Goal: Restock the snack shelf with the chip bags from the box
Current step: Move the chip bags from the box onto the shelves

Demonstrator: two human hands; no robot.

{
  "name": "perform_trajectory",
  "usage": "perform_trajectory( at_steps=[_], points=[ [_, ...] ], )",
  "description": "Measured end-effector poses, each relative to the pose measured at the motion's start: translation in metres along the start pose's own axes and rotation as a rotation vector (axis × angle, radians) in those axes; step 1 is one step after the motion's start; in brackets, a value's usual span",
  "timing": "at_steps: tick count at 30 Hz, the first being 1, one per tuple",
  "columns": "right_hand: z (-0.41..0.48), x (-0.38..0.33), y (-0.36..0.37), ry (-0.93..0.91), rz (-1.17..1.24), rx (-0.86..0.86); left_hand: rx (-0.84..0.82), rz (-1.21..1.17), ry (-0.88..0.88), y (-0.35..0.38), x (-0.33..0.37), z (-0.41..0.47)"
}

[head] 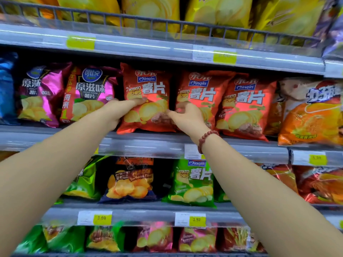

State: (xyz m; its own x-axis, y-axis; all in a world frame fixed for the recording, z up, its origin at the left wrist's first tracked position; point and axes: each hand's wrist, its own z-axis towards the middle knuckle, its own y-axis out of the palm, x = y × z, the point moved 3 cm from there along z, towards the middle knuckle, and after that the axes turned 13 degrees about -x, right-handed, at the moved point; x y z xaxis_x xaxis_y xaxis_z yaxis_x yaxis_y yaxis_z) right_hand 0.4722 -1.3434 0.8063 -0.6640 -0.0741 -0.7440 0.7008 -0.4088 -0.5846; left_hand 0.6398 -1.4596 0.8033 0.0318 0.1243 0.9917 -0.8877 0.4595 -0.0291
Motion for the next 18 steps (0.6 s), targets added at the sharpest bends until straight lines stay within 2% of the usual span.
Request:
perform_trajectory(
  at_steps=[5, 7, 9, 13, 16, 18],
  points=[
    [-0.048, 0.031, -0.052, -0.073, 0.12, 0.042, 0.253, 0.069, 0.139, 0.031, 0.016, -0.05],
    [-0.068, 0.049, -0.074, -0.094, 0.144, 0.066, 0.337, -0.008, 0.185, 0.042, 0.018, -0.067],
    [-0.086, 0.07, -0.093, -0.08, 0.175, 0.098, 0.402, 0.007, 0.155, 0.057, 0.013, -0.081],
    [-0.126, 0.118, -0.128, 0.009, 0.195, 0.068, 0.272, 0.019, 0.122, 0.123, -0.007, -0.099],
    [-0.158, 0.157, -0.152, 0.065, 0.219, 0.067, 0.21, 0.12, 0.082, 0.184, -0.033, -0.111],
    [-0.175, 0.18, -0.162, 0.113, 0.226, 0.084, 0.063, 0.143, 0.023, 0.231, -0.058, -0.116]
  ],
)
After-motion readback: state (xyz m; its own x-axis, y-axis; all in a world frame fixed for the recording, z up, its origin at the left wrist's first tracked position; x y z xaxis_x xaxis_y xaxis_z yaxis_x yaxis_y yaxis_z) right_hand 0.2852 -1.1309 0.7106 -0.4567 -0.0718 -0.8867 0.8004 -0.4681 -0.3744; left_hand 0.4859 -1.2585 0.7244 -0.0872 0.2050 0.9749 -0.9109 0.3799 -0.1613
